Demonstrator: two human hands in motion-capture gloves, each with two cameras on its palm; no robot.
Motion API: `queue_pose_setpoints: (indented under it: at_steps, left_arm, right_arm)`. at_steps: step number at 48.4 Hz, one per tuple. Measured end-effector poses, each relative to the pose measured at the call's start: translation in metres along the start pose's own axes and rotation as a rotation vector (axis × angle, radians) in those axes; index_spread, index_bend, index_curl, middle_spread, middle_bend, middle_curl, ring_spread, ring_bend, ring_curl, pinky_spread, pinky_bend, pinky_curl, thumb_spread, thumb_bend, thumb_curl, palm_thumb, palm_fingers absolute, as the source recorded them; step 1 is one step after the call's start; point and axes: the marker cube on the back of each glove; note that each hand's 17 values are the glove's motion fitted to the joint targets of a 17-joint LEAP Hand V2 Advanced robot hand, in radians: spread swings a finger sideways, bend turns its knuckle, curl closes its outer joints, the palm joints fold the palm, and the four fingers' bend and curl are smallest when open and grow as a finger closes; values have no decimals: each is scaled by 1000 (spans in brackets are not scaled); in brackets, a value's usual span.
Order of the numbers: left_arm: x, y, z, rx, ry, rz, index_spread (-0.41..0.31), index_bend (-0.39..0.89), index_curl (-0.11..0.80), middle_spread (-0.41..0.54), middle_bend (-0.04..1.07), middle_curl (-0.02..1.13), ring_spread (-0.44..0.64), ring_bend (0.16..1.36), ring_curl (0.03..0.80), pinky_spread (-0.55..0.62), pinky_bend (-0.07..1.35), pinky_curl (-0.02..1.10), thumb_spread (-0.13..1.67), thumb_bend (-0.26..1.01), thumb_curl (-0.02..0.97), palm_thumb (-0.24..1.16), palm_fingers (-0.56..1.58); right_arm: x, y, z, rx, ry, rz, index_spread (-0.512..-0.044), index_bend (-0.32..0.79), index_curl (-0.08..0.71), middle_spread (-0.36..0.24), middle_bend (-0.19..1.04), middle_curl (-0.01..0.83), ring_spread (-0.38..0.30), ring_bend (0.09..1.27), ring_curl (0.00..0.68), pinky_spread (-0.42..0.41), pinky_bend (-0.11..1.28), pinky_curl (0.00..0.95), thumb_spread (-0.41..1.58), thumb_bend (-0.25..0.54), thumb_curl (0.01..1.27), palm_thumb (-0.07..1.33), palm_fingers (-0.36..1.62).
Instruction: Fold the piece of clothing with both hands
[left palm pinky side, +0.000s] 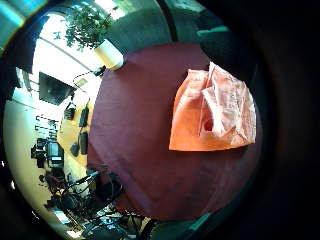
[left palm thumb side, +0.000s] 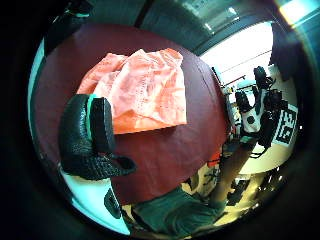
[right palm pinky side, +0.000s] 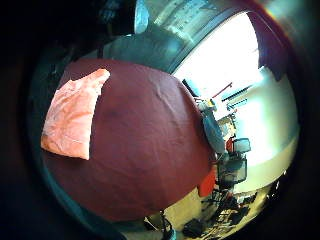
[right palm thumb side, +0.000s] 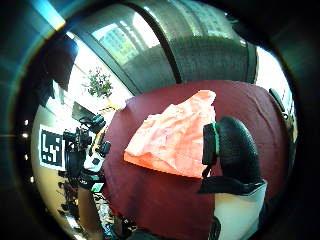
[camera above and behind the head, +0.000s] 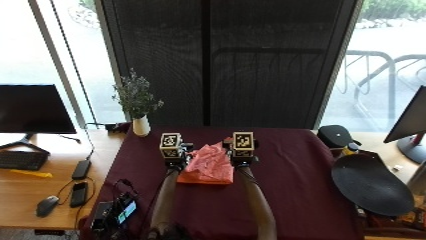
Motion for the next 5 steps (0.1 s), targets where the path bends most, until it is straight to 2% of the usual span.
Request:
queue_pose_setpoints:
  at_steps: [3, 5]
  left_arm:
    - [2, 1, 0, -12, 19, 14, -113, 170, 425, -4, 172, 370, 203, 375, 335, 259, 334, 428, 1333, -10, 362, 505, 487]
    - [4, 2, -1, -17, 41, 32, -113, 170, 425, -4, 172, 370, 203, 375, 335, 259, 334, 428, 1333, -10, 362, 505, 487]
  right_arm:
    - [-4, 26, 3, -193, -39, 0, -326, 177, 383, 25, 144, 223, 147, 319, 332, 282, 622, 353, 1313, -11, 415, 760, 257]
    - [-6, 30, 7, -229, -51, 0, -326, 177, 383, 25, 144, 223, 147, 320, 331, 282, 622, 353, 1313, -11, 415, 760, 257]
